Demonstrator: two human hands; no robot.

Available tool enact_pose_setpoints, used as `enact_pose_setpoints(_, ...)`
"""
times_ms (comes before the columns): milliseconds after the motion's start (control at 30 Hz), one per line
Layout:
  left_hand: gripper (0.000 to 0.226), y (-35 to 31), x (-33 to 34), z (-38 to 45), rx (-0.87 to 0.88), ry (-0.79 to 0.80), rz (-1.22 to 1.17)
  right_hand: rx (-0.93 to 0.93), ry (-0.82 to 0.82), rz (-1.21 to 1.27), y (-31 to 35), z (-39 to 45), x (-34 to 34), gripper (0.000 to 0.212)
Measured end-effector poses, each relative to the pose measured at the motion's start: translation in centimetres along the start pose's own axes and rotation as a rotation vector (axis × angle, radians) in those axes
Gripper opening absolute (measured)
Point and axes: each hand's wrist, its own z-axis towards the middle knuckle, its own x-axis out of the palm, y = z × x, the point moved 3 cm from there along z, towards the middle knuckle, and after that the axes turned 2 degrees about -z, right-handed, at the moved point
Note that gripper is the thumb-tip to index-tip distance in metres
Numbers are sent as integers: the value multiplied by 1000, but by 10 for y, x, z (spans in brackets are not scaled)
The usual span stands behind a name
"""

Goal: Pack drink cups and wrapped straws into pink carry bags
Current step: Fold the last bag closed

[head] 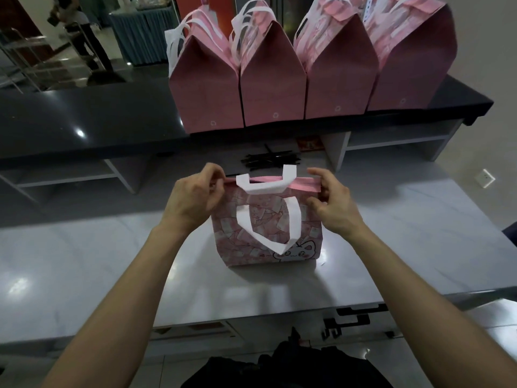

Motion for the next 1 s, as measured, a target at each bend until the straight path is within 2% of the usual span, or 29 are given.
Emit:
enact_pose_setpoints(133, 8, 6, -10, 13, -175, -75, -153, -16, -15, 24, -3, 0, -4, 60)
enact_pose_setpoints(233, 15, 4, -12, 13, -196, -52, -250, -16, -32, 23, -6, 0, -7, 57)
enact_pose_setpoints(300, 32, 6, -14, 3, -215, 49, -323, -21, -39, 35, -8, 1, -6, 56)
enact_pose_setpoints(433, 86, 17, -14, -22, -319, 301, -574, -11, -41, 45, -11, 4, -7, 53)
enact_pose_setpoints(500, 95, 21, -11, -26, -345, 336, -591, -6, -34, 46, -11, 5, -7, 52)
enact_pose_setpoints(700, 84, 27, -2, -19, -443, 210, -707, -1, -1, 46, -11, 10, -10, 50)
enact_pose_setpoints(900, 39, 28, 5, -15, -446, 159, -614, -23, 2, 40, -13, 14, -12, 38)
enact_pose_setpoints(1000, 31, 29, 5, -13, -465, 144, -663, -21, 1, 38, -14, 16, -12, 38)
